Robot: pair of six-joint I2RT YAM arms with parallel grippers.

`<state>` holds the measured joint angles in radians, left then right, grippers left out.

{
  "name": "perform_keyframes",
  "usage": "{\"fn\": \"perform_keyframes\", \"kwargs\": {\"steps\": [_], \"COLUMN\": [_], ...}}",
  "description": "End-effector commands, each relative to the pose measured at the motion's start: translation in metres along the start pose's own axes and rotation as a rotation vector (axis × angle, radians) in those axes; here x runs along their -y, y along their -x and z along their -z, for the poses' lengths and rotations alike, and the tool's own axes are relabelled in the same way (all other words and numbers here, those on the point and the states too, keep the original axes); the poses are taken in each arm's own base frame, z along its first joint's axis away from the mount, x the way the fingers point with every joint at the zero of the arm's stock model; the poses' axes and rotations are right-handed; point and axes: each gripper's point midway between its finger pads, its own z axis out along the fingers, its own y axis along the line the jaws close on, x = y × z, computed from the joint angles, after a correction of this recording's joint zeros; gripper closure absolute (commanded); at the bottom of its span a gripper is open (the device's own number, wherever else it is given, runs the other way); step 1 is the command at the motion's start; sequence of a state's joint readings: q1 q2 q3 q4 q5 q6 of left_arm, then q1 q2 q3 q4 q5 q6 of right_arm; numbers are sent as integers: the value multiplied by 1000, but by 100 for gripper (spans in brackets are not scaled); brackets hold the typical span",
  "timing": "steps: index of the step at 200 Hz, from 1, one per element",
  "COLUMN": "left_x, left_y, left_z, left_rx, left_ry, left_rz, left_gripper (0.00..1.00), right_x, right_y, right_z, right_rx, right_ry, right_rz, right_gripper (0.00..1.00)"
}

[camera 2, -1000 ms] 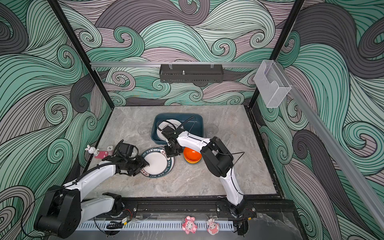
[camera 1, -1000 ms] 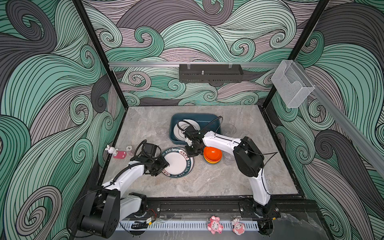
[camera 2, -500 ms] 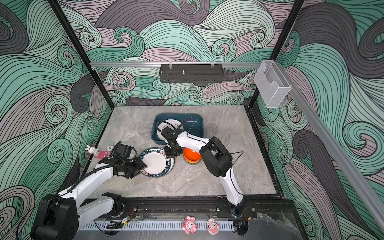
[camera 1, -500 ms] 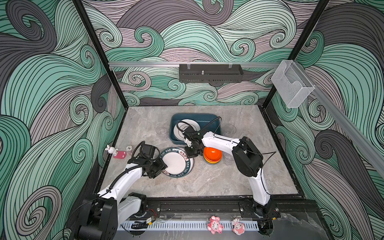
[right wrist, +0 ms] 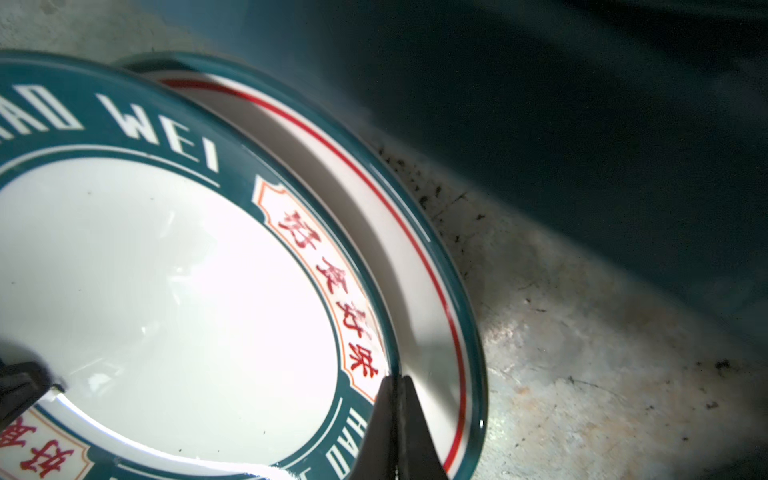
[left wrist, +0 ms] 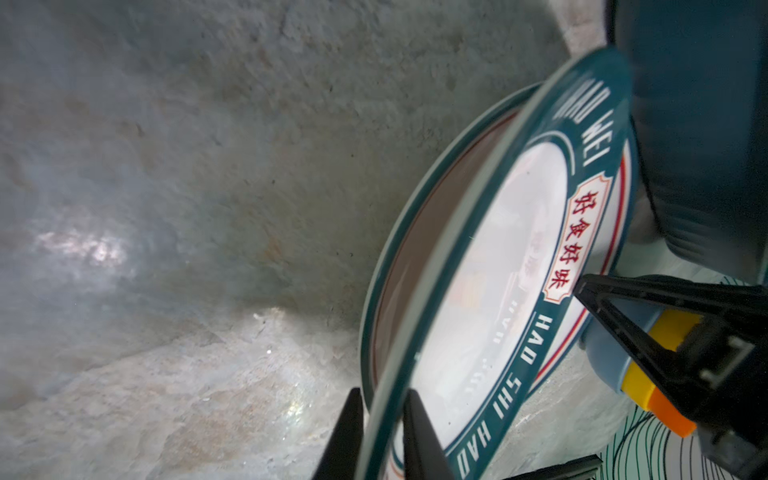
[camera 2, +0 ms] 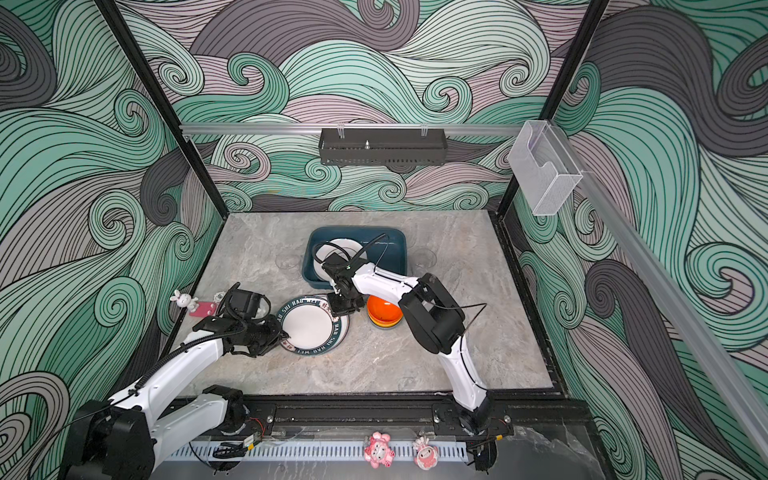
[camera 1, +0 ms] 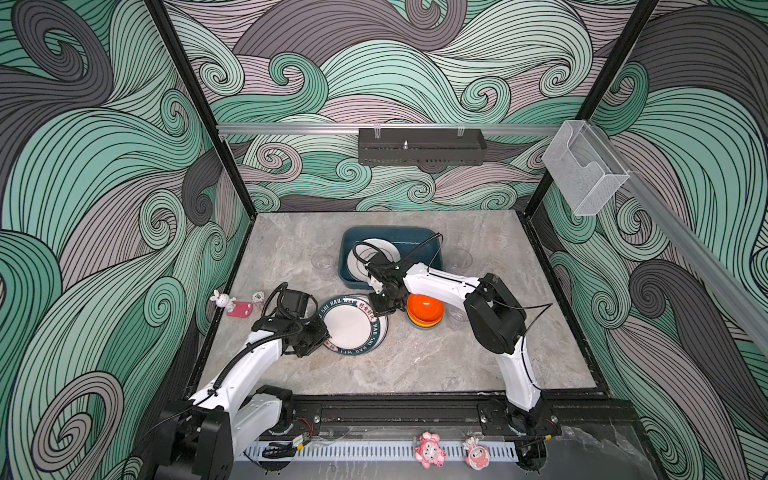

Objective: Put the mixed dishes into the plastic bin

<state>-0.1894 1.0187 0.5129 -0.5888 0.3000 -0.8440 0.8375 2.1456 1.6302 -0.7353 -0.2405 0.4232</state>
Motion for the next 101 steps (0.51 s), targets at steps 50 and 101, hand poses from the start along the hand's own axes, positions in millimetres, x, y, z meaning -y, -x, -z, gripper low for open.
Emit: {"fn": "perform_keyframes", "kwargs": {"steps": [50,101], "left_x": [-6,2], "left_y": [3,6], "left_z": [7,16], "left_rx": [15,32], "left_ry": [46,23], "left_rz": [1,0], "left_gripper": [98,100], "right_x": [-1,-9], "right_y": [-3,5], "right_z": [-3,21], "right_rx": [-12,43], "right_ry": [-11,13], "right_rz": [1,19], "right_gripper": [92,85]}}
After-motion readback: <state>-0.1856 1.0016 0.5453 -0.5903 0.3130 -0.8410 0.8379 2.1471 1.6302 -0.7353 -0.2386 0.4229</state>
